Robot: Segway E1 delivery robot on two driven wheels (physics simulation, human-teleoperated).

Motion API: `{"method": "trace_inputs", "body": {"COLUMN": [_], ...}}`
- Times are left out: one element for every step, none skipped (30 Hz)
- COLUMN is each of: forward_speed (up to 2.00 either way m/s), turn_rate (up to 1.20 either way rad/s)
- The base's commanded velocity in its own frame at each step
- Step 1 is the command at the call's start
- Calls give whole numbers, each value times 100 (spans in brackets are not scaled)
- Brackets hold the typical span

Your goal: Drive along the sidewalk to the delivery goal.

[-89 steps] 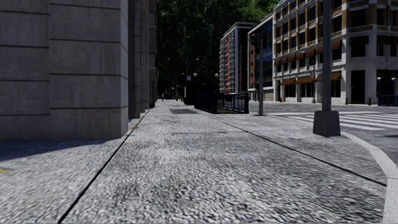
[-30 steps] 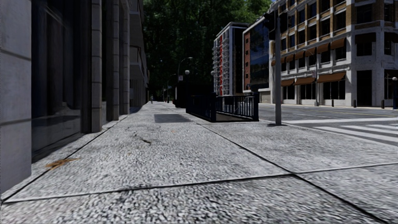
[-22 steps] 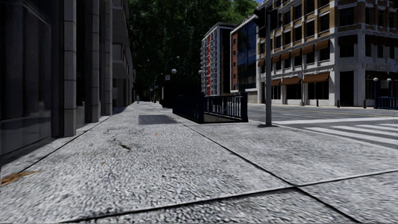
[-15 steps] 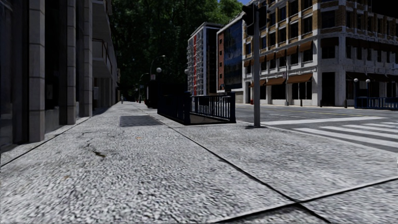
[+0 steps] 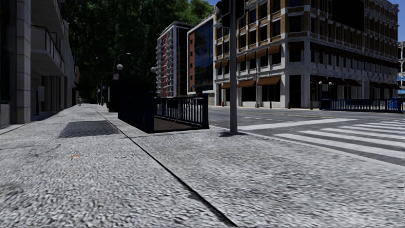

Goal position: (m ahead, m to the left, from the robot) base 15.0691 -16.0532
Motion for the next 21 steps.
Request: {"method": "trace_inputs", "body": {"forward_speed": [200,200,200,200,200,200,200,200,200,200,200,200,200,200,200,200,200,200,200,200,200], "turn_rate": [-57,-60,-63,-64,-66,-66,-67,-67,-67,-67,-67,-67,-67,-67,-67,-67,-67,-67,-67,-67,-67]}}
